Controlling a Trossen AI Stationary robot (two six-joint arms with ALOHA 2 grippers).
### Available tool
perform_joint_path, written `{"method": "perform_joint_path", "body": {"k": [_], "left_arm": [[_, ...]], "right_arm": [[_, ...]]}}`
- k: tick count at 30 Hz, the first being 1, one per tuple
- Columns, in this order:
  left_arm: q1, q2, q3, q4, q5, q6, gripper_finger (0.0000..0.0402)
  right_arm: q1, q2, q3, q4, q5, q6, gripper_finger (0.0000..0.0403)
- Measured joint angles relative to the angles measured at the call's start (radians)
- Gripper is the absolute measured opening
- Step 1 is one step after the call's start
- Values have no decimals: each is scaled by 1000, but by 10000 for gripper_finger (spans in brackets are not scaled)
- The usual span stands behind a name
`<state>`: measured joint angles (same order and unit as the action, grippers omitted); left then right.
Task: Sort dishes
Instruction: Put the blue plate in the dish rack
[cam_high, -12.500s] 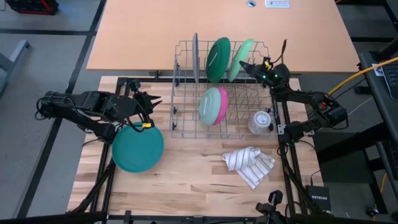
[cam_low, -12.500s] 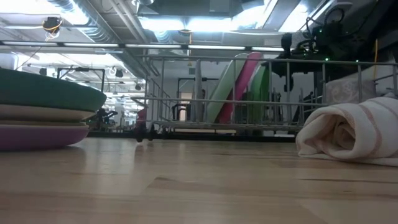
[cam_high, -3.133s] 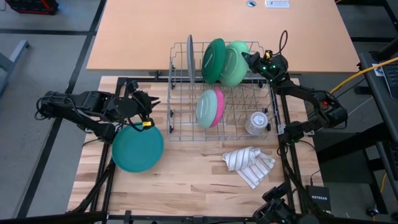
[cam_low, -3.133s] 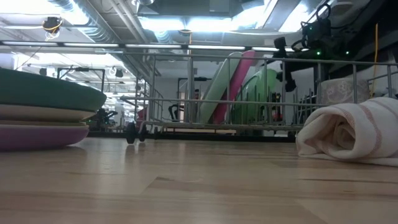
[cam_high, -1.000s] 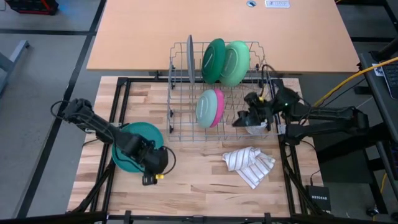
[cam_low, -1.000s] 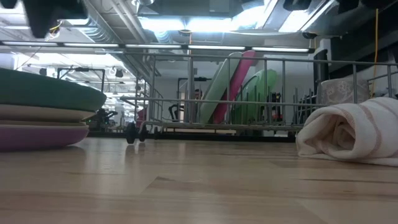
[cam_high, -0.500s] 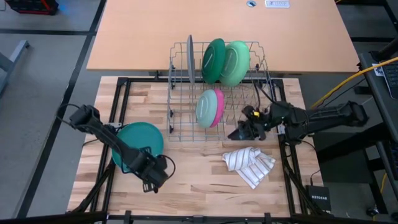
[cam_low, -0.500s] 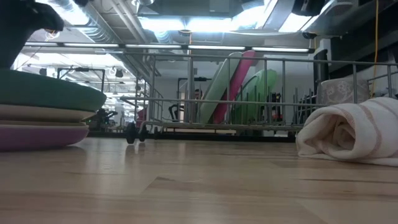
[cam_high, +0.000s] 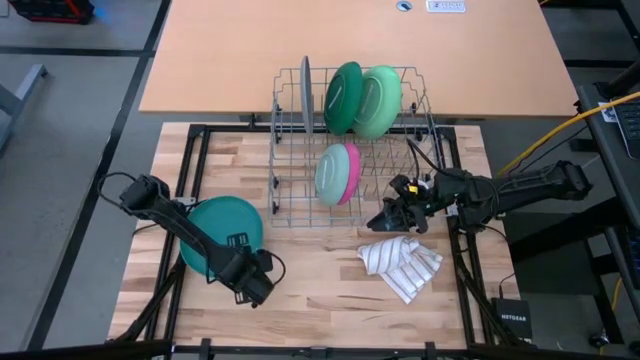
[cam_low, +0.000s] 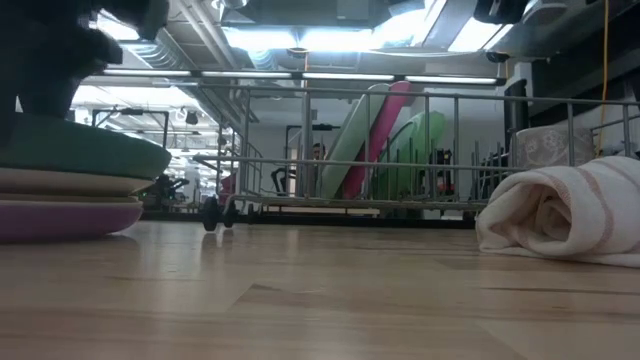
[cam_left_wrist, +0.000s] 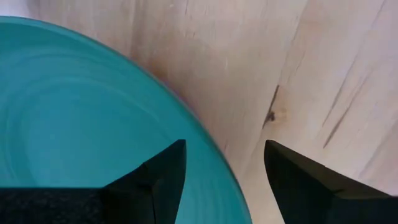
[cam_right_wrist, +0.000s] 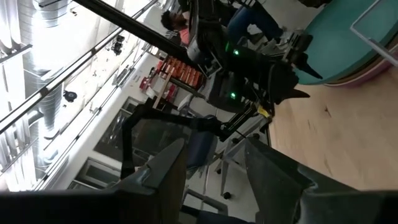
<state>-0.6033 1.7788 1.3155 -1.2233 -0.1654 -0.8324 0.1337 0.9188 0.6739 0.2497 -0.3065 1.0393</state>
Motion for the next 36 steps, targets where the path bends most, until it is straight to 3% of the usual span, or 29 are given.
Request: {"method": "perform_joint_path", "body": {"k": [6,17,23,31,36], "left_arm": [[0,45,0,-1,0,5,173],[-1,45,10,-30,-12,-42,12],[-7,45,71,-109,1,-49,8],[-29,44,218,-209,19,-55,2],[-48,43,320,-268,88,-53,2]], "right_arm": [[0,0,0,0,0,0,167],[0,0,0,0,0,1,167],[-1,2,0,-28,1,-10,167],[-1,43,0,-28,2,-156,167],[-1,87,0,-22,3,-221,167]]}}
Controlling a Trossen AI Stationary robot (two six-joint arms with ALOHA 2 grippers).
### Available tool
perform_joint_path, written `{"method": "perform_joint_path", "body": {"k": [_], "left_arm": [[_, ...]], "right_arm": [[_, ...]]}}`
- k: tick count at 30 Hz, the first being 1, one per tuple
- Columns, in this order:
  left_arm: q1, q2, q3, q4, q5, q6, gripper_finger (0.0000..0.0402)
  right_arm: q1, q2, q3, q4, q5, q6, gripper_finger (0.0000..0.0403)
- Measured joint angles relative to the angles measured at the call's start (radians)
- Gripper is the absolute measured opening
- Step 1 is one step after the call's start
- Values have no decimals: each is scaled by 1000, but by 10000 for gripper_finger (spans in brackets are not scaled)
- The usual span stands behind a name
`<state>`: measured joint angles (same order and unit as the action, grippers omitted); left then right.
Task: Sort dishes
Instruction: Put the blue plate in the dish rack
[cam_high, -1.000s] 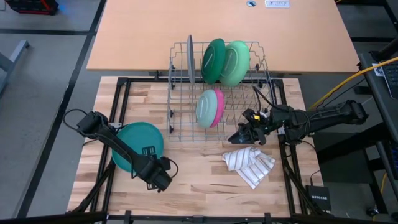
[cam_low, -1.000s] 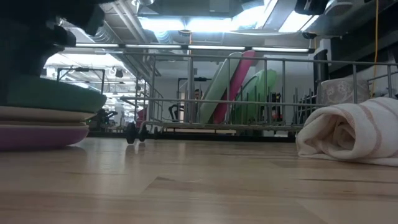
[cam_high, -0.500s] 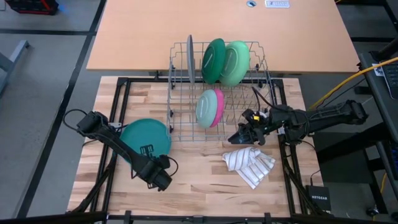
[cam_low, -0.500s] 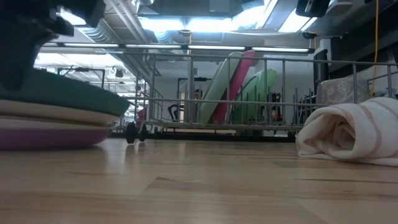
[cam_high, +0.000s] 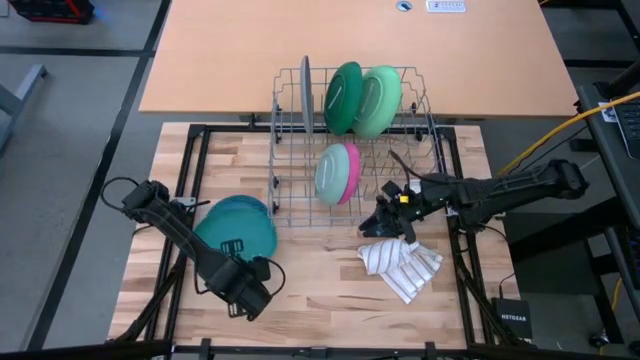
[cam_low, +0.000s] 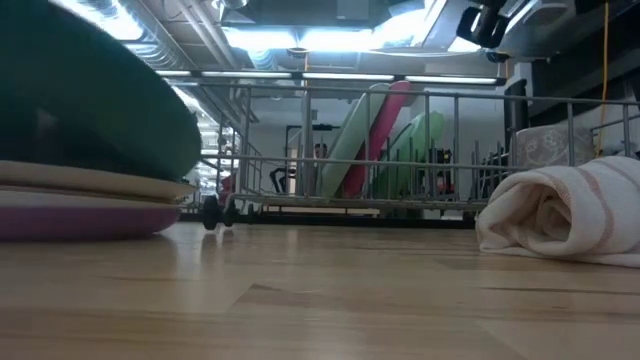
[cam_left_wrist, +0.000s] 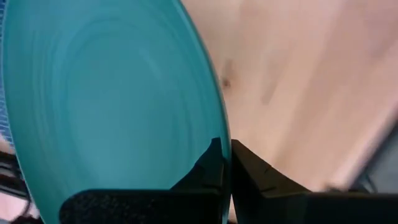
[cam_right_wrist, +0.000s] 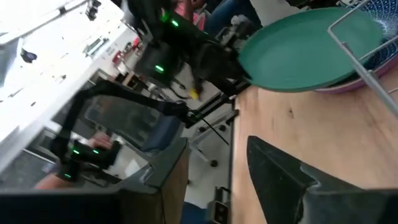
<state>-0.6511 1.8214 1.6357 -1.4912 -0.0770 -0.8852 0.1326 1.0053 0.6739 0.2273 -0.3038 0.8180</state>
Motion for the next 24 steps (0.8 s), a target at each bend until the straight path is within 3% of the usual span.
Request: {"method": "perform_joint_path", "body": {"k": [6,17,24], "left_arm": [[-21,0,125,-25,86,7,2],[-21,-2,334,-2,96,39,1],[12,-2,363,177,116,126,1]], "right_arm": [[0,51,0,12,1,-91,167],[0,137,0,162,-23,-121,167],[1,178,0,270,-86,-133,167]]}}
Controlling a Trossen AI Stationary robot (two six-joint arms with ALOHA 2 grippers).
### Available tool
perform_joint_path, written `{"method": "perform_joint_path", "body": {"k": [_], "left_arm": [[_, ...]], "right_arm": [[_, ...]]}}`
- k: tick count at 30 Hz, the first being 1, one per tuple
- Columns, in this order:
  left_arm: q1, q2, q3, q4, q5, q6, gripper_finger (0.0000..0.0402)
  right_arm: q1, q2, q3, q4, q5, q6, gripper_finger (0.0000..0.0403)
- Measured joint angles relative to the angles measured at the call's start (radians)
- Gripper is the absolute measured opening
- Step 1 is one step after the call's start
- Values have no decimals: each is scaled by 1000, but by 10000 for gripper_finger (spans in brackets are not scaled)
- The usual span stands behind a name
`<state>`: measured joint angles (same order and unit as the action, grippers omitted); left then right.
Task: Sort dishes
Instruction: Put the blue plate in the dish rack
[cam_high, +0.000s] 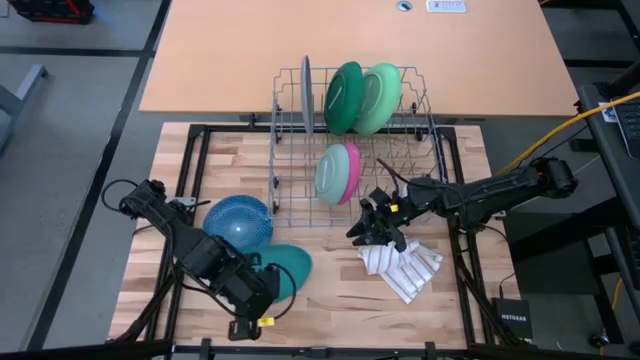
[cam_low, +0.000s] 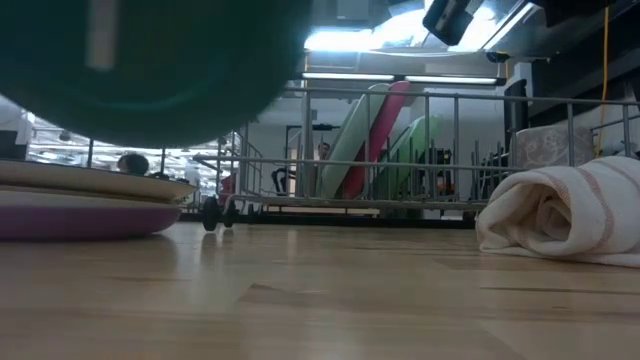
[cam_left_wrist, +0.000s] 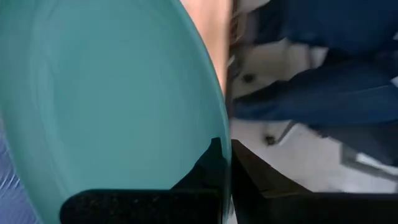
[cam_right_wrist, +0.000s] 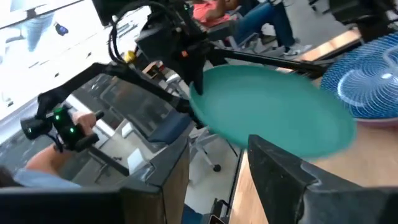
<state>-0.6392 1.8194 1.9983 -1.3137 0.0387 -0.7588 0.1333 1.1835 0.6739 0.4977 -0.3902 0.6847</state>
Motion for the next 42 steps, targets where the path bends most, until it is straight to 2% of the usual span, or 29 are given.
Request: {"method": "perform_joint_path", "body": {"k": [10,17,30,34,42], "left_arm": [[76,0,0,185,35,145,1],[142,0,0,326,124,224,0],[223,1,0,439,252,244,0],[233,1,0,441,254,256,0],[243,1,0,439,251,314,1]], "right_arm": [[75,47,0,29,-41,-111,167],[162,46,0,29,-41,-222,167],[283,46,0,26,-45,-429,165],[288,46,0,25,-43,-430,137],[287,45,0,33,-48,-432,26]]}}
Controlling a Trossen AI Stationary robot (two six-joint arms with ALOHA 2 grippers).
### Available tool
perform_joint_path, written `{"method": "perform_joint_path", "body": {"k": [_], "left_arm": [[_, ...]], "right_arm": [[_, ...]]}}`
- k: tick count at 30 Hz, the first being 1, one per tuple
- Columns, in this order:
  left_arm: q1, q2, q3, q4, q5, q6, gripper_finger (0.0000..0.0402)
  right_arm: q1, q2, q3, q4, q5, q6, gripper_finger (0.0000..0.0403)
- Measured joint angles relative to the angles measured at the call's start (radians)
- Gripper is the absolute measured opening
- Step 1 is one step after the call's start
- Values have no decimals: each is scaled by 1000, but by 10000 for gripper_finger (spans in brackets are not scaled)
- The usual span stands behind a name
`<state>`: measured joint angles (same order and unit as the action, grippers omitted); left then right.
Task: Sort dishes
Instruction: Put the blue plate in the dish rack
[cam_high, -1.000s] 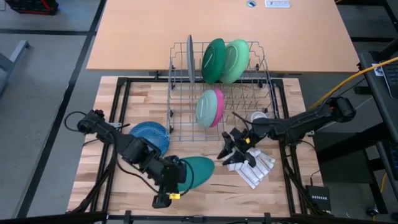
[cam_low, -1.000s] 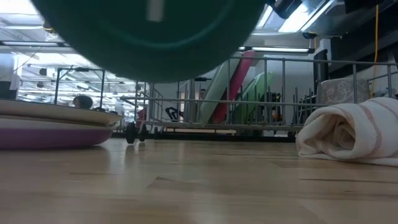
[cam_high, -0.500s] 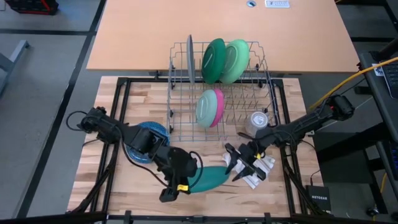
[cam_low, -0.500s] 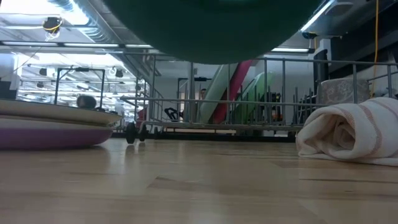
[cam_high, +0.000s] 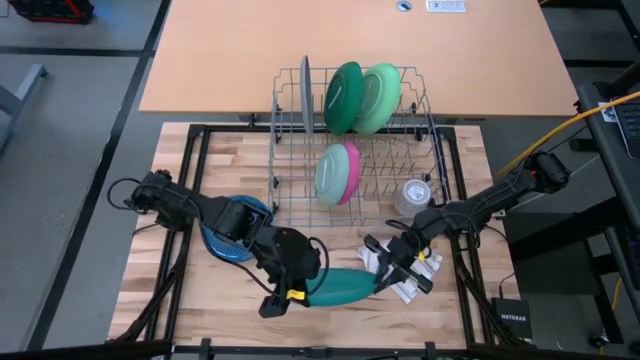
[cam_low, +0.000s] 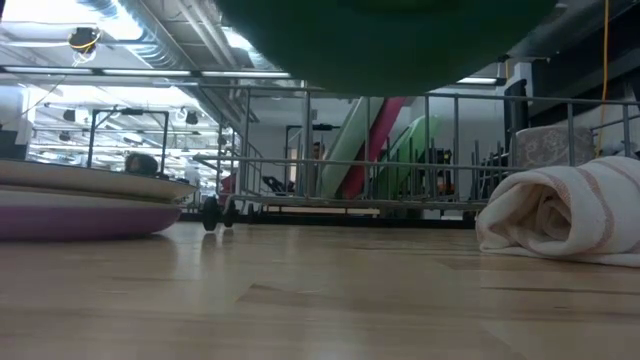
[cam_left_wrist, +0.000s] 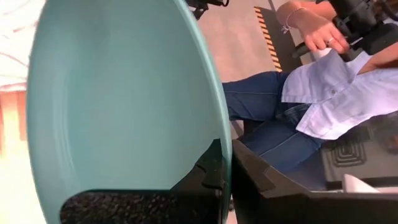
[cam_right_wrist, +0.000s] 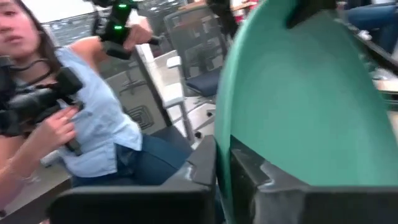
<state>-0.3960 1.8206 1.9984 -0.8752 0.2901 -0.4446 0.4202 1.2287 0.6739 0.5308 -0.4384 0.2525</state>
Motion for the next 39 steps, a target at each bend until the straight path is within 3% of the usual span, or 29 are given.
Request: {"method": "perform_joint_path", "body": {"k": [3,6,13,19,24,32,39], "left_arm": [[5,0,0,1,-3,11,10],[5,-1,0,5,-15,-20,28],[42,-3,0,5,-78,-23,93],[119,-42,0,2,10,-23,140],[185,-96,0,2,41,13,150],[271,-247,0,-49,21,145,139],[288,-361,0,-184,-246,267,133]], "right_arm": [[2,0,0,12,-8,3,12],[1,0,0,40,-12,9,25],[-2,0,0,72,30,67,9],[-2,0,0,73,79,117,13],[-2,0,0,88,135,128,8],[-2,-75,34,130,377,164,9],[-2,-303,192,-232,669,64,9]]}}
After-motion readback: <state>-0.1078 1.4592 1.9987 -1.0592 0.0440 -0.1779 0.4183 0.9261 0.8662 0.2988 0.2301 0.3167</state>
